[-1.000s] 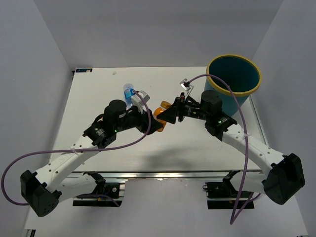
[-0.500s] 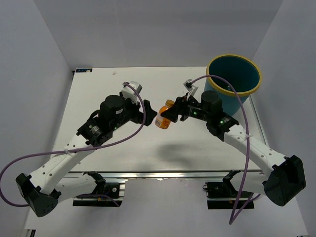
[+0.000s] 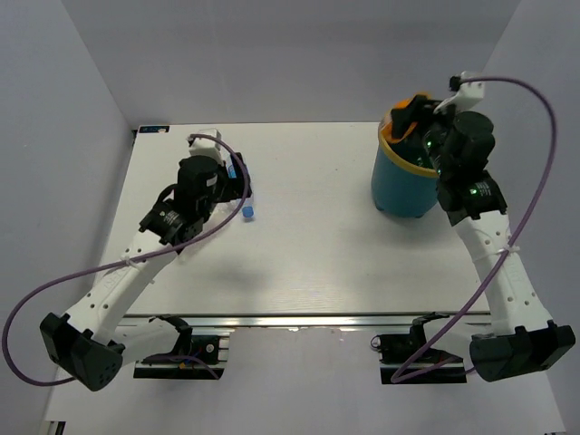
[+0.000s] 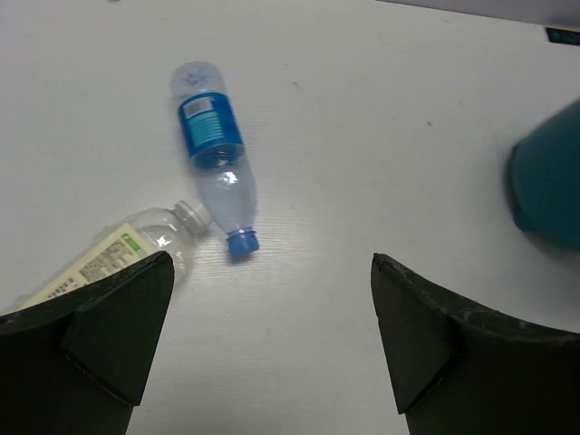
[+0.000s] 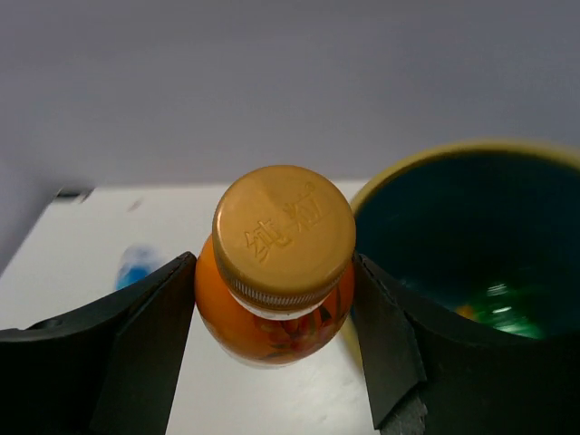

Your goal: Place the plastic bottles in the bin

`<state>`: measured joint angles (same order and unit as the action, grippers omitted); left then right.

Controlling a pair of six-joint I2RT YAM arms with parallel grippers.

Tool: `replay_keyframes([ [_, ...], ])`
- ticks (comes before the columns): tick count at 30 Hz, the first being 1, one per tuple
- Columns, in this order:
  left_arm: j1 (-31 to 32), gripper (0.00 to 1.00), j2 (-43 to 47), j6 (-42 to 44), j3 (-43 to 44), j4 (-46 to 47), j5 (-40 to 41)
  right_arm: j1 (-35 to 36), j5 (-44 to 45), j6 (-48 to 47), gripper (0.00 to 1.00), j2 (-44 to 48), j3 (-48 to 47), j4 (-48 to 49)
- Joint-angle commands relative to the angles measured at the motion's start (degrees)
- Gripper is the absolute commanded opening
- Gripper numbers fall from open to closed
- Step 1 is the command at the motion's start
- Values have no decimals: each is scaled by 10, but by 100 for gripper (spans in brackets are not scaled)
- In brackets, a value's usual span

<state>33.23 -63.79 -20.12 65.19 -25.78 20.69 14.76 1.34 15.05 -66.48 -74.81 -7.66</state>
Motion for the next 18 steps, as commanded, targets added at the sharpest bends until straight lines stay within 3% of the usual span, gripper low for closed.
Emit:
replay_keyframes([
  [1,-63,98,-19,-40,27,-29,-29,-10,220,-104,0,-28,-78,-24],
  [4,-91,98,-54,-49,30,-26,-58,-18,310,-166,0,-69,-94,-25],
  [7,-109,98,-100,-46,47,-16,-88,-37,305,-179,0,-95,-98,-30],
  [10,-127,98,-153,-26,74,-4,-102,-41,288,-180,82,-108,-110,-34],
  [11,-131,98,-165,-23,81,1,-105,-41,287,-179,89,-109,-114,-36],
  [14,-146,98,-219,-20,114,12,-109,-40,258,-179,89,-99,-127,-55],
  [18,-161,98,-293,-28,153,12,-117,-40,150,-172,89,-49,-103,-60],
])
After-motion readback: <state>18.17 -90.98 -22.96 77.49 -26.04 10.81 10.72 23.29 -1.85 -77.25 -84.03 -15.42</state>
